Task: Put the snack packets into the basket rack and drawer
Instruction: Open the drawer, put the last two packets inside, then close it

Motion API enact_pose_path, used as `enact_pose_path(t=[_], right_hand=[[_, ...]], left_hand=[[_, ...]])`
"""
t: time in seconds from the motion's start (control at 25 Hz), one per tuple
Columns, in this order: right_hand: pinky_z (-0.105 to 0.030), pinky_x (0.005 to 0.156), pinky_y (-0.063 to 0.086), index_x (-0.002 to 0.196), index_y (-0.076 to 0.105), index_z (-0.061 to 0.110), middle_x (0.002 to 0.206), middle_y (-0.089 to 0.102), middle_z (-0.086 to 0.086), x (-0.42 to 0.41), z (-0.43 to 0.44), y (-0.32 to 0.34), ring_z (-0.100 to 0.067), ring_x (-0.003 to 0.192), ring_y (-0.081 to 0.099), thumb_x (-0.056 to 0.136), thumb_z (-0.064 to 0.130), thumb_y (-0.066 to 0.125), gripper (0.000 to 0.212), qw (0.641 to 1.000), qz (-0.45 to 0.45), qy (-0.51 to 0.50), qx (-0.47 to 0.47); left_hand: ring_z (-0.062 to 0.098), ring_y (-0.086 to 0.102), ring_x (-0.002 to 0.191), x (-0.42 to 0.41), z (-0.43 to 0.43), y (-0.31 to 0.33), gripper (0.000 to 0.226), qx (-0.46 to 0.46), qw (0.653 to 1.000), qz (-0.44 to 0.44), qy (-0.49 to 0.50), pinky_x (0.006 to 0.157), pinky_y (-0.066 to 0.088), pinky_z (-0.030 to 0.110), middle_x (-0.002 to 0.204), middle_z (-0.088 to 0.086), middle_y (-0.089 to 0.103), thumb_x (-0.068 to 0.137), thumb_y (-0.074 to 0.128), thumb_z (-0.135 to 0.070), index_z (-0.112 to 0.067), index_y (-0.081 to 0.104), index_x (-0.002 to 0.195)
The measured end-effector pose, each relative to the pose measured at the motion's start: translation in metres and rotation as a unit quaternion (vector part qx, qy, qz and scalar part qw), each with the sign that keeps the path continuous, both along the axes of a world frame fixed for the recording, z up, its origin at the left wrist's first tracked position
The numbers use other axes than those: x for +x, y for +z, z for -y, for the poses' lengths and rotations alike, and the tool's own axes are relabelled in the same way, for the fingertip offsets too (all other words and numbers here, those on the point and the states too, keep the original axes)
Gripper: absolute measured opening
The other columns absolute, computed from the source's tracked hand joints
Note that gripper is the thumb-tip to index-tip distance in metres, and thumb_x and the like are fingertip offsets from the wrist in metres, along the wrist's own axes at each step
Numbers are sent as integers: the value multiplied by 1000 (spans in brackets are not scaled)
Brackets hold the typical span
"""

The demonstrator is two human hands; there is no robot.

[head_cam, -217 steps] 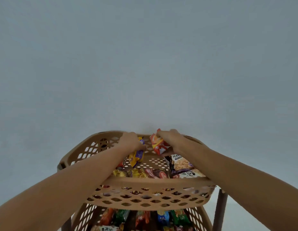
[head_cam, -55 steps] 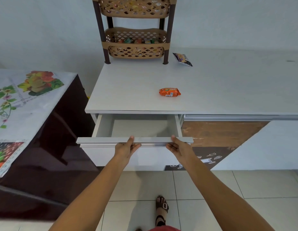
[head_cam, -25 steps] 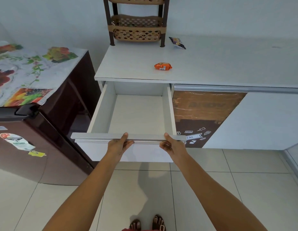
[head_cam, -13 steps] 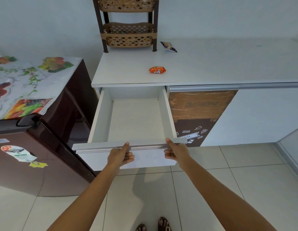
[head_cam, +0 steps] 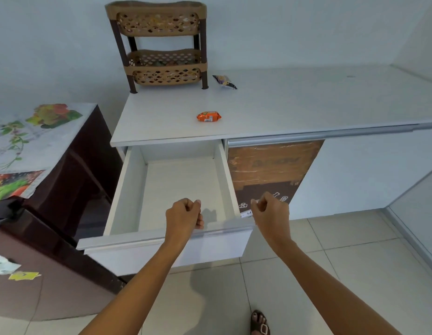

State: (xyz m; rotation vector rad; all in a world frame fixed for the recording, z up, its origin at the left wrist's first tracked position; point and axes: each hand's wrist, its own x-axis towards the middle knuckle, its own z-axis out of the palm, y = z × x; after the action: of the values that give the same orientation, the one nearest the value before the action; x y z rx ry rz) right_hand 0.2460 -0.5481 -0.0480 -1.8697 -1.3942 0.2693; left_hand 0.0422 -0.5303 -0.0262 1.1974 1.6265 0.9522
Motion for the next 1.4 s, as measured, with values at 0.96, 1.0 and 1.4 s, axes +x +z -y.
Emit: enact_pose_path(t=[0.96,1.0,1.4], right_hand=[[-16,54,39,67,54,16,58,55,6,226,-255,41,-9,55,52,84,23,65,22,985,18,146,94],[-20,55,42,68,53,16,59,55,6,225,-274,41,-10,56,52,84,24,65,21,983,23,153,96],[-32,70,53,99,58,12,99,62,-5,202,-468,37,-18,78,61,81,22,68,22,965,65,244,76]], left_hand=[[3,54,69,220,-229,12,3,166,977,-123,51,62,38,6,86,-5,61,90,59,-21,-18,58,89],[4,55,70,219,-247,11,4,168,977,-121,56,65,40,8,88,-4,62,90,59,-20,-18,57,92],[34,44,120,192,-407,10,53,150,918,-345,126,93,44,52,134,6,47,80,67,-17,-21,44,128]])
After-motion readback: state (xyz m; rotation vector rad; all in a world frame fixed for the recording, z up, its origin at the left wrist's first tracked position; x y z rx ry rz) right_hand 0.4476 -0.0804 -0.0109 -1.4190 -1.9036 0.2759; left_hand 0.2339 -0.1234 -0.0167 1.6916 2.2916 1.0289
